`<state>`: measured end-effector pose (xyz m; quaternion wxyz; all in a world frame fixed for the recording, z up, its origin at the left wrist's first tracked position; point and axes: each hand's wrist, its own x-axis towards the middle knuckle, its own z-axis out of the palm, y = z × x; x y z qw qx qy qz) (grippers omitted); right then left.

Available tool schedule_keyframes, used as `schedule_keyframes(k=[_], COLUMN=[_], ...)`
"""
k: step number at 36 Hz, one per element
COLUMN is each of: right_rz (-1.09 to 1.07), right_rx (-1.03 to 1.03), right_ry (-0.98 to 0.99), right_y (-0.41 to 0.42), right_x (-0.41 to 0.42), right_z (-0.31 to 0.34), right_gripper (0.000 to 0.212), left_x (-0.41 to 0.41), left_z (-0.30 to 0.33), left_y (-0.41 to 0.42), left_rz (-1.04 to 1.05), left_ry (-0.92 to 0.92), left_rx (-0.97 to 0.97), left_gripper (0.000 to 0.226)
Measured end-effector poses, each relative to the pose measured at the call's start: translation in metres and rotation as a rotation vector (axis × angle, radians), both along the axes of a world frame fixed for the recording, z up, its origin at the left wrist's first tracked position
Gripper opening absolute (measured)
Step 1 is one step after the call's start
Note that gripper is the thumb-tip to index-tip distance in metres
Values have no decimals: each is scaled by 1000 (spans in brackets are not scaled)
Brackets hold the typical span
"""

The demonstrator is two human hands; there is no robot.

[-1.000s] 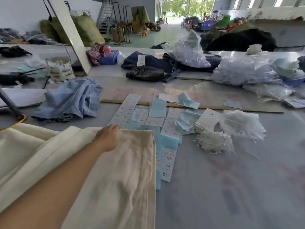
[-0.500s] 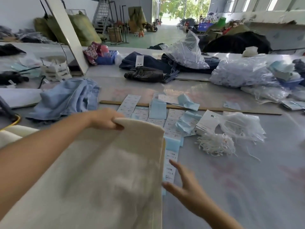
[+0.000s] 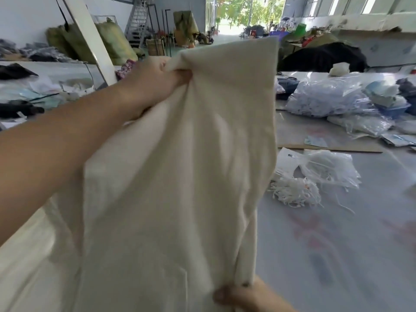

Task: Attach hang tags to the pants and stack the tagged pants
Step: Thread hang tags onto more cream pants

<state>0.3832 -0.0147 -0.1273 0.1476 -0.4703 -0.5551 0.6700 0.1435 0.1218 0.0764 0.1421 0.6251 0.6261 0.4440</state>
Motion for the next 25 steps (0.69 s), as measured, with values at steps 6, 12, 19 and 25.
schedule_keyframes(k=[6,12,19,25], right_rz=[74,204,571,-112], right_rx=[81,-93,881,968], right_ry=[-199,-658,-1164,-615], right_y=[93,194,210,186], right_x=[47,43,-16,58], right_z=[83,111,9,8], right_gripper=[30,30,52,35], left_x=[-78,-131,-110,-39], left_z=[-15,-108,-209,-196], left_y=[10,-28,-66,-54], left_rz=[376,198,157,275], left_ry=[474,424,997,1247], left_rx=[-237,-991,-1198,-611], left_gripper=[53,52,56,34])
